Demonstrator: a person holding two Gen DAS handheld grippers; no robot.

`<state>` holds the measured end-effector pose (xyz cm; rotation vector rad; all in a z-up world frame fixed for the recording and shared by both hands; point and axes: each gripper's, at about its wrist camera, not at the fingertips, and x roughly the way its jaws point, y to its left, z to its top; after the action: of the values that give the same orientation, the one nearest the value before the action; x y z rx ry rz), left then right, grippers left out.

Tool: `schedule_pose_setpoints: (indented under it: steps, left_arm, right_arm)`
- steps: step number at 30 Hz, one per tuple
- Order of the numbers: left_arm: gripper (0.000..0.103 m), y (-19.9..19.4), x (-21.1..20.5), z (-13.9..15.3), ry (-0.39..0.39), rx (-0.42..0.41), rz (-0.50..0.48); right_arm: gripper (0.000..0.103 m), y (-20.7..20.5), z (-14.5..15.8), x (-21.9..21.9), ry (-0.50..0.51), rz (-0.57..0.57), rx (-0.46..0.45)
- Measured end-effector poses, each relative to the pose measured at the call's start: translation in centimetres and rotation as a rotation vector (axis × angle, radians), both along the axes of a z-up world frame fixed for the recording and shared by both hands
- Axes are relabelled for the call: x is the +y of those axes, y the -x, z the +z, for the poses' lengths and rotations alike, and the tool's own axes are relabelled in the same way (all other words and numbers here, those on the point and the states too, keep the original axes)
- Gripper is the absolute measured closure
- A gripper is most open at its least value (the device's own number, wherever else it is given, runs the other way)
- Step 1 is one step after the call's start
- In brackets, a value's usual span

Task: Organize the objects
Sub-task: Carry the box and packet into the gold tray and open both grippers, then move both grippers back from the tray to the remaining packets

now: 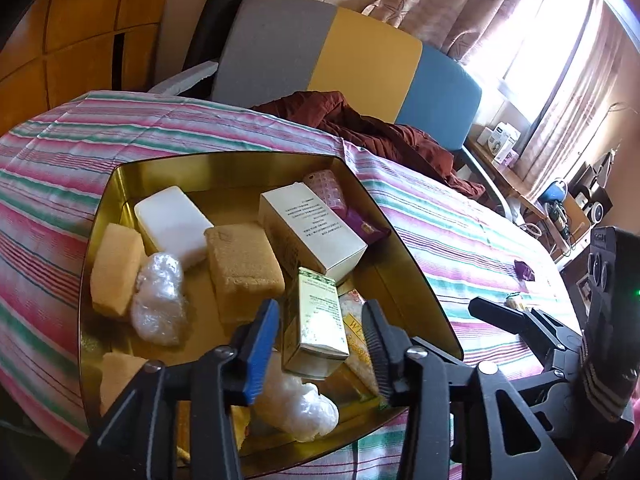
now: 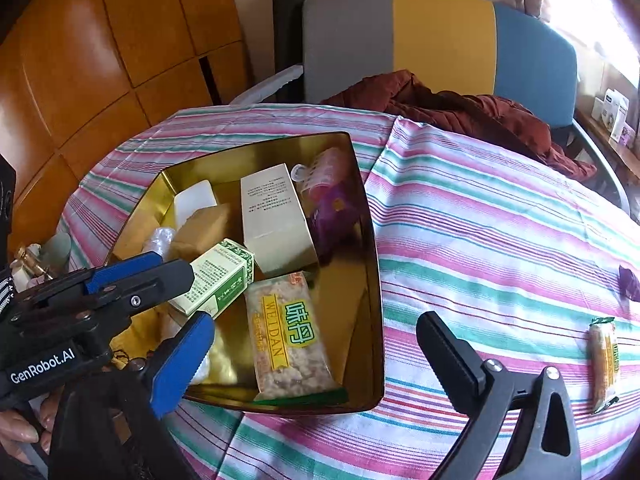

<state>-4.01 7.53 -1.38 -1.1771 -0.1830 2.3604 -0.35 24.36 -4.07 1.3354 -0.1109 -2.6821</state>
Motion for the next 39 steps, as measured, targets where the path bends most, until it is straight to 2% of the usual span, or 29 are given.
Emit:
schedule_pose_setpoints:
  steps: [4,10,14,17,39]
  left_arm:
    - [0.049,0.0,-0.5,-0.2,0.000,-0.002,0.021]
    - [0.041,-0.8,-1.1,0.4,0.066,0.071,0.060]
    - [0.041,-1.2,-1.2,0.5,0.116,0.096,0.073]
    - [0.040,-1.4,-1.3,0.8,0.139,0.117,0.076]
    - [0.037,-3.0,-0.4,2.3,0.190,0.177,0.050]
  right_arm:
    - [0.000,-0.1,0.1,0.0,-0.016,-0.007,0.021]
    - [0.002,-0.5,0.4,0.3,-0.047,-0.061,0.049]
    - [0.008,-0.4,0.4,1.1,-0.054,-0.115,0.042]
    - [0.008,-0.5,0.4,1.7,-0.049,-0.137,0.037]
    - [0.008,-1.9,1.1,3.8,-0.058,-0.185,0.040]
